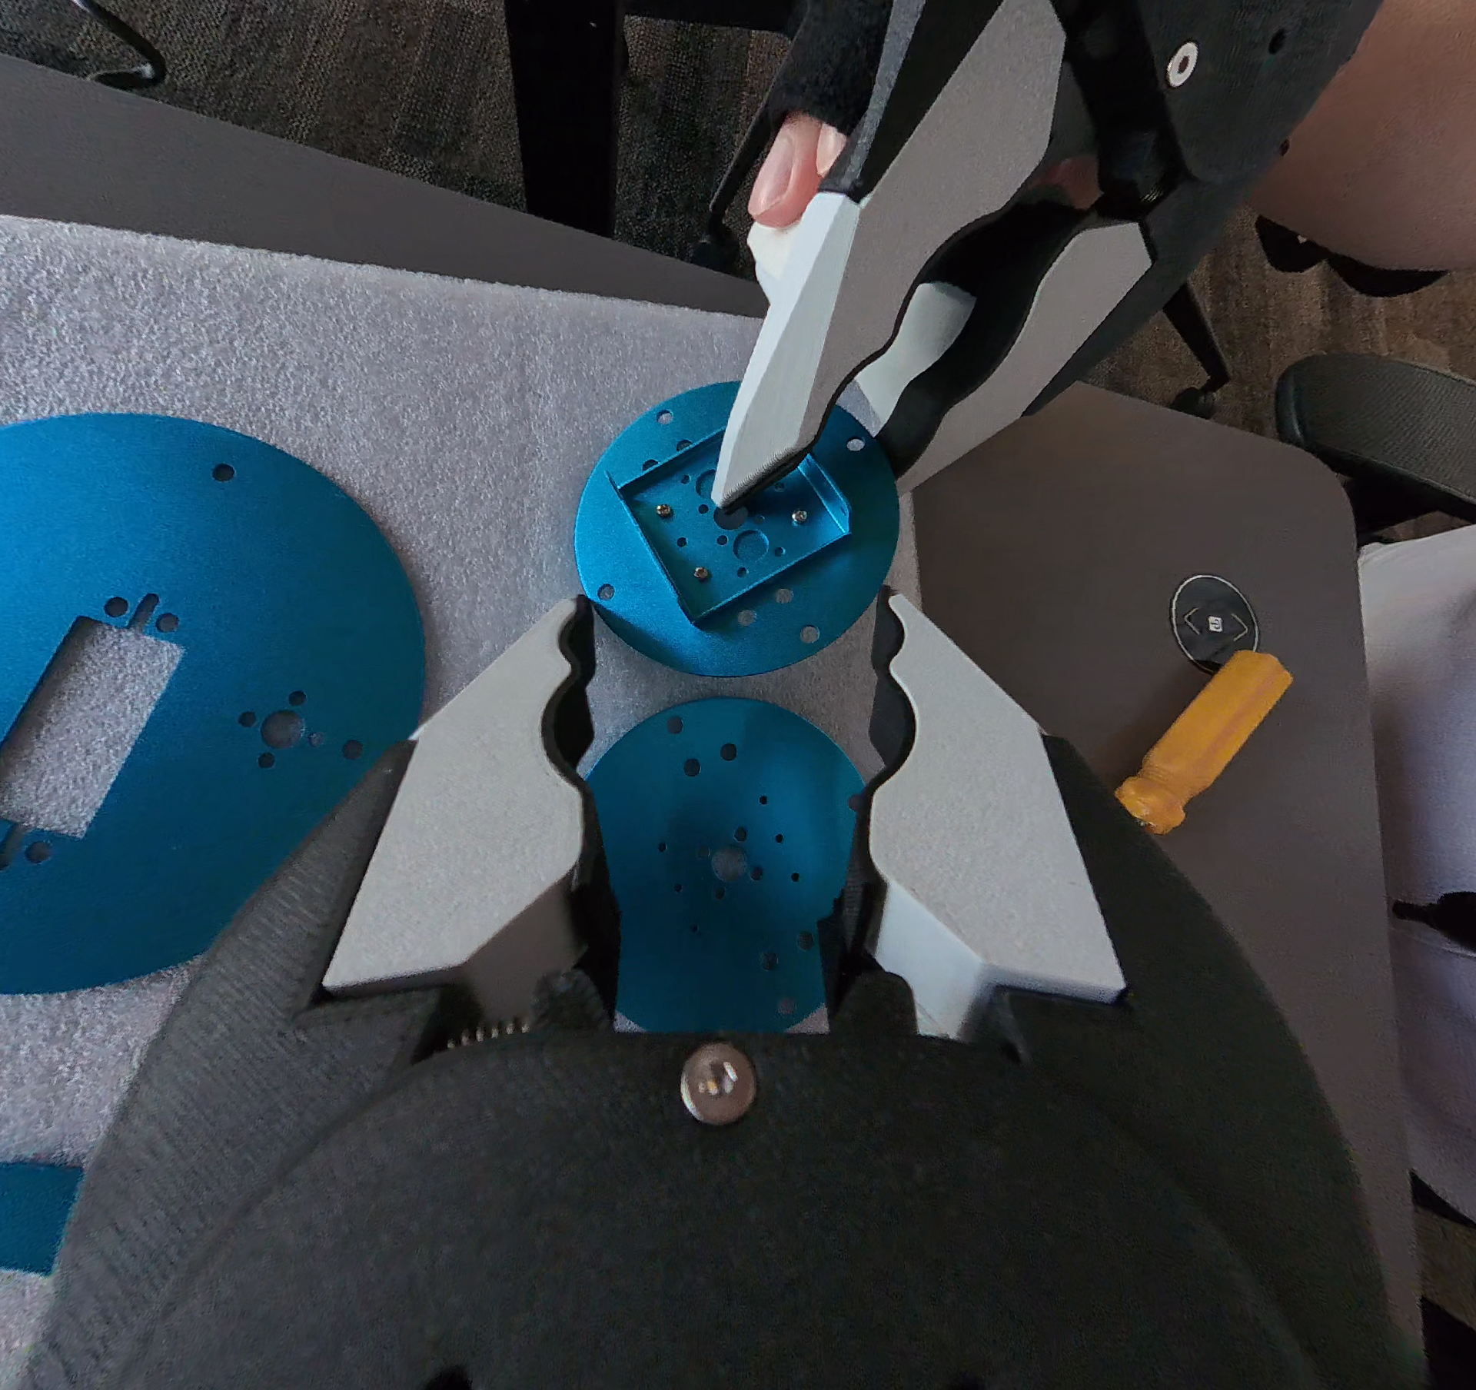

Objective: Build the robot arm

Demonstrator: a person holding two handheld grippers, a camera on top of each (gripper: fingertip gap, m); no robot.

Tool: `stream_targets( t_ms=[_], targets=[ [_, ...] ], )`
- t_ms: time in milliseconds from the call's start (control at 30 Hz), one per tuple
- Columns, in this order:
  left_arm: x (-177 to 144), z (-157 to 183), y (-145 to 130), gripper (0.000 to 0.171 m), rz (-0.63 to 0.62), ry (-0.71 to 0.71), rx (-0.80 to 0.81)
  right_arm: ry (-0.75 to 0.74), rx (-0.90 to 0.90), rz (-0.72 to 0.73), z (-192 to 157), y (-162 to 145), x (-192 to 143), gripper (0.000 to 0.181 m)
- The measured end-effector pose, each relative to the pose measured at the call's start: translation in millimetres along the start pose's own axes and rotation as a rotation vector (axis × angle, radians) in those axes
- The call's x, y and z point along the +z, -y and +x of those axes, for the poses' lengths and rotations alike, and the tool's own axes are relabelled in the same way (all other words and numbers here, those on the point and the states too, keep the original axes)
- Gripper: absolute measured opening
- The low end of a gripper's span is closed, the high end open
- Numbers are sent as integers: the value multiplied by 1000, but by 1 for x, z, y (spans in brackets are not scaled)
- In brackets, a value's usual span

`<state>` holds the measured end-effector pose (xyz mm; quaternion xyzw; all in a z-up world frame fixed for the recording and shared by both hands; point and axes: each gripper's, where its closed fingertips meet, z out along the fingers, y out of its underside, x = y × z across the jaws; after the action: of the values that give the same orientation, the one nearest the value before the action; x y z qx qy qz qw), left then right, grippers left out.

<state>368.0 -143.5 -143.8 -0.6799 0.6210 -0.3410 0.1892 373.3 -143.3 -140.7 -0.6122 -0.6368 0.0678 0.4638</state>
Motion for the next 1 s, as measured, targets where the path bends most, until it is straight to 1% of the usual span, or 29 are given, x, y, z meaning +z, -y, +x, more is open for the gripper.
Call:
stream_targets(
  t_ms=[200,233,300,367,433,467,500,533,567,633,700,800,867,1000],
  targets=[
    [0,-1,-2,68,6,12,12,-15,-4,-6,0,0,0,24],
    [0,-1,-3,68,7,12,13,-19,9,0,1,1,-1,26],
    [0,-1,-3,68,5,17,21,-26,68,32,2,4,-4,38],
    [0,-1,-4,68,3,25,28,6,174,85,0,11,-9,42],
    [1,-1,-4,68,-2,37,39,2,287,130,4,13,-15,48],
    [1,-1,-4,68,-5,45,48,-5,370,137,9,11,-17,54],
    [1,-1,-5,68,-8,51,55,1,465,148,12,8,-18,64],
    [1,-2,-5,68,-13,57,63,20,559,159,14,5,-17,71],
    [1,-2,-6,68,-18,61,72,54,640,170,14,3,-17,70],
    [1,-2,-6,67,-23,65,78,118,738,185,11,-1,-13,70],
    [1,-2,-6,67,-23,64,81,135,743,157,8,-7,-9,73],
    [1,-3,-7,67,-24,62,85,137,731,150,8,-7,-7,74],
    [1,-4,-7,67,-24,65,87,150,730,136,6,-7,-7,69],
    [0,-4,-7,67,-24,68,94,172,746,82,4,-10,-5,73]
  ],
)
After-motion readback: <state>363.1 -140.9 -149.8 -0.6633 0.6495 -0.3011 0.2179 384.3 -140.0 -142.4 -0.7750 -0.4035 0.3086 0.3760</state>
